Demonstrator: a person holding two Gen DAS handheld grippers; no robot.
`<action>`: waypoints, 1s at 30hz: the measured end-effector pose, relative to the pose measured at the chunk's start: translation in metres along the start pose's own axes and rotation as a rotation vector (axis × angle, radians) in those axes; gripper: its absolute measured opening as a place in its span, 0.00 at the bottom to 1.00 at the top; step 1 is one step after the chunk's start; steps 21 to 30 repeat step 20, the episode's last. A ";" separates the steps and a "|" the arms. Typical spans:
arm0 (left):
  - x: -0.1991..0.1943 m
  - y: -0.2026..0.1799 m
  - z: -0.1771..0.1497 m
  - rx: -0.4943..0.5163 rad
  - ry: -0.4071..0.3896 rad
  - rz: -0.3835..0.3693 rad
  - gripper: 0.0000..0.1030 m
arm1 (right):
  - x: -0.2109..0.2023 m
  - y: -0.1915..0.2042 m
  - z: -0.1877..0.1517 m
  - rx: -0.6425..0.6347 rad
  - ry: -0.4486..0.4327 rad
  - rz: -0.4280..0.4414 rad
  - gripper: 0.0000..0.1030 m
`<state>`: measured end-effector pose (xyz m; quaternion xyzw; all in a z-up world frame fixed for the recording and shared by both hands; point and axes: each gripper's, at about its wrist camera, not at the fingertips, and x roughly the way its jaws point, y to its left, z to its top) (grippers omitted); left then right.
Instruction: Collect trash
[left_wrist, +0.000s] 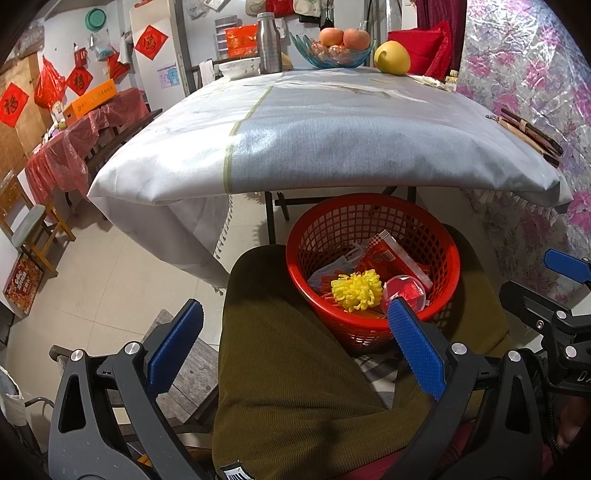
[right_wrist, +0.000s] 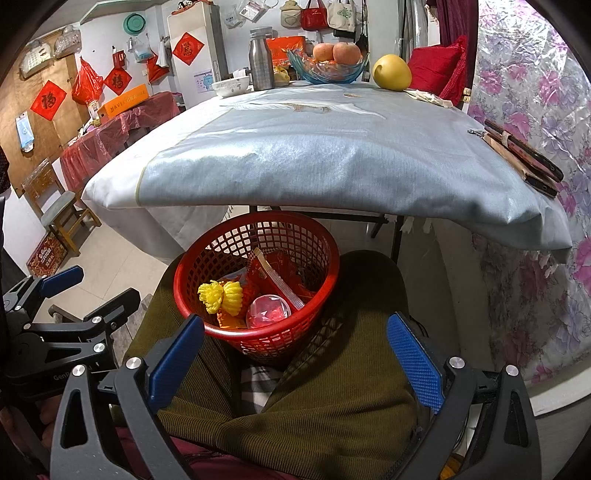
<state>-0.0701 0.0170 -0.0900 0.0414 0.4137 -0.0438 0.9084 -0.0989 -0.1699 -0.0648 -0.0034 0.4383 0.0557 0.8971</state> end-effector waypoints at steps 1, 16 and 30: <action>0.000 0.000 -0.001 0.001 -0.001 0.001 0.94 | 0.000 0.000 0.000 0.000 0.000 0.000 0.94; -0.004 0.002 -0.002 -0.006 0.000 0.003 0.94 | 0.000 0.000 -0.001 0.003 -0.001 -0.001 0.94; -0.005 0.001 -0.002 0.000 -0.002 0.002 0.94 | 0.000 -0.001 -0.001 0.005 0.002 -0.001 0.94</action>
